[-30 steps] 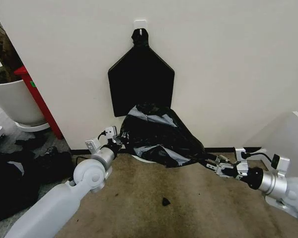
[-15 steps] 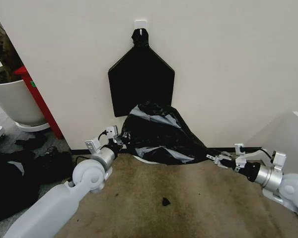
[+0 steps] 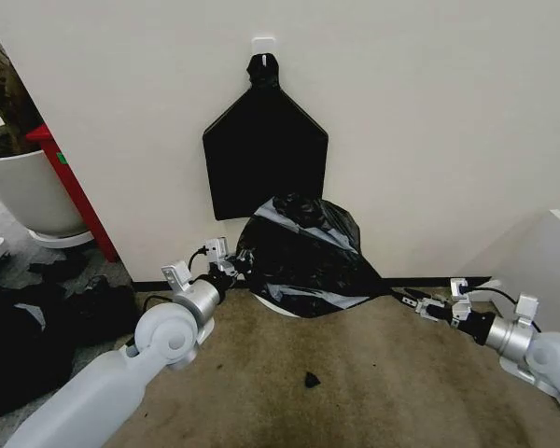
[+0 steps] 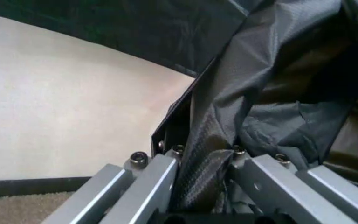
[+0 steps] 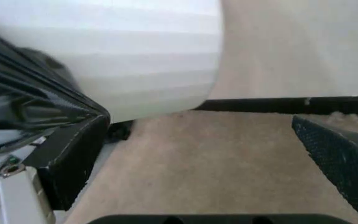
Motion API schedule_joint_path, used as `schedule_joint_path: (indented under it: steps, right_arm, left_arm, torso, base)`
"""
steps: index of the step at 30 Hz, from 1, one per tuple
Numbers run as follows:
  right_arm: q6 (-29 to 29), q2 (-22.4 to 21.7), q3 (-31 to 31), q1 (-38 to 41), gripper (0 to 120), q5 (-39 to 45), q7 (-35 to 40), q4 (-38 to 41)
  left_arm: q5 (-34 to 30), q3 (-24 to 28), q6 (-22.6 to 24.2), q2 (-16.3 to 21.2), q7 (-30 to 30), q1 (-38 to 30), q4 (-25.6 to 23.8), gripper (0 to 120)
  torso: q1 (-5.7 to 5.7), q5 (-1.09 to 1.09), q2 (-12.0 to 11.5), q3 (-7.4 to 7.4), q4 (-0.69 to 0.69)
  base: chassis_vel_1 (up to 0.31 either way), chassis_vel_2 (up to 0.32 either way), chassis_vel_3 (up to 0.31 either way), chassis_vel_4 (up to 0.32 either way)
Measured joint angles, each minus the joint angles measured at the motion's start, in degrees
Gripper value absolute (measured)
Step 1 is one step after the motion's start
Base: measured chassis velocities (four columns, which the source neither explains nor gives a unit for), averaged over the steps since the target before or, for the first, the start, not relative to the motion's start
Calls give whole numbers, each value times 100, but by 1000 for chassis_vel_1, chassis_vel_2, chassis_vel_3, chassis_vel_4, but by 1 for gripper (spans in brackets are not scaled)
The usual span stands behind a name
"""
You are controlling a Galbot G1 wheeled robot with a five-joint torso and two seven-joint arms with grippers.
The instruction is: Place the garbage bag over the trash bin.
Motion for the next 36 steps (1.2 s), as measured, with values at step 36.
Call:
schedule_joint_path:
  steps: [36]
  right_arm:
    - [312,-121,1695,-1190,100,275,-507,1723]
  left_arm:
    - [211,-41,-5,-88,-215,-57,640,1]
  torso:
    - [0,0,0,0,0]
  base:
    - [0,0,0,0]
